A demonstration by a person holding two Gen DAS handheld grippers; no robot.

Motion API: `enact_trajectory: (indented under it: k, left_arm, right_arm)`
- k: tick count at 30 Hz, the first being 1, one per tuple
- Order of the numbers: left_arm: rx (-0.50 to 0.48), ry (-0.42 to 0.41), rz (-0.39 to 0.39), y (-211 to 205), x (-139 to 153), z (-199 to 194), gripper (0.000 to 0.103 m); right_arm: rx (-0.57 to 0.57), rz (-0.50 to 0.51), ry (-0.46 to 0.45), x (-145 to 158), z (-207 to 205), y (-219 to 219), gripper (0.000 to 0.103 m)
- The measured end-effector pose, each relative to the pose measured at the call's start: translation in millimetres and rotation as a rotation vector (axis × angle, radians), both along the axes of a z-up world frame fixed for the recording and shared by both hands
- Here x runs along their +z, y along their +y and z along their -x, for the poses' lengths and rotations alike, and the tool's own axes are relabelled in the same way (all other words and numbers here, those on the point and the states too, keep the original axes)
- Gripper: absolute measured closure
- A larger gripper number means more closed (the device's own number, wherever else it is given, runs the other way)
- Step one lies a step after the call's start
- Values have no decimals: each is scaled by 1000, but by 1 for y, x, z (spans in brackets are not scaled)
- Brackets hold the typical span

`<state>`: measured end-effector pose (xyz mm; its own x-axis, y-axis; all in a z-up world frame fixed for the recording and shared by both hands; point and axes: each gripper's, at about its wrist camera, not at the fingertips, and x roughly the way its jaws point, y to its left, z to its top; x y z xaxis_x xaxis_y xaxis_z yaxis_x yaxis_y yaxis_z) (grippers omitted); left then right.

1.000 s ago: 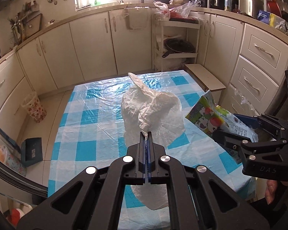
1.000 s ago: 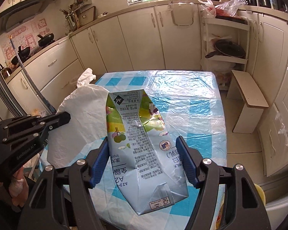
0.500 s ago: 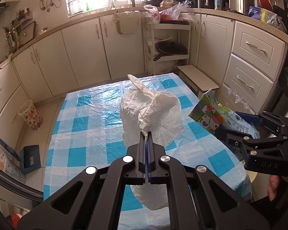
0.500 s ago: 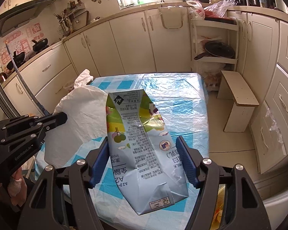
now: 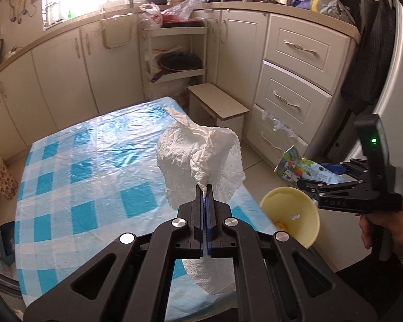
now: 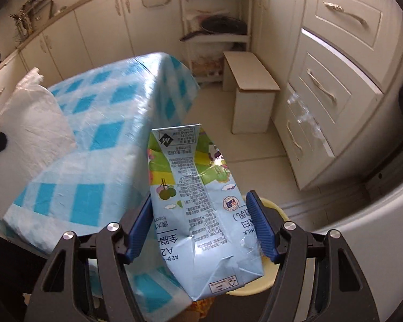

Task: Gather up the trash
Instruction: 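Carry the paper towel and juice carton to the yellow bucket, then open both grippers over the yellow bucket to drop towel and carton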

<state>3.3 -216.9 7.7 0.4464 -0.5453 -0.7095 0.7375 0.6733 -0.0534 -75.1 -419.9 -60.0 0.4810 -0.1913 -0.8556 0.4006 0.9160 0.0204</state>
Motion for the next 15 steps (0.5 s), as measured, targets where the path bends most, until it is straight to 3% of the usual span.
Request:
enact_trajectory:
  k: [4, 7, 10, 15]
  left_arm:
    - [-70, 21, -14, -39, -10, 25, 101]
    - [-110, 49, -30, -68, -22, 42, 101]
    - [-135, 90, -48, -93, -41, 60, 101]
    - [-164, 160, -114, -131, -88, 89, 101]
  right_arm:
    - [-51, 29, 141, -40, 8, -28, 36]
    - [-118, 36, 214, -57, 13, -52, 28]
    - [-213, 22, 124, -35, 28, -68, 25]
    - [-295, 109, -132, 29, 52, -69, 18]
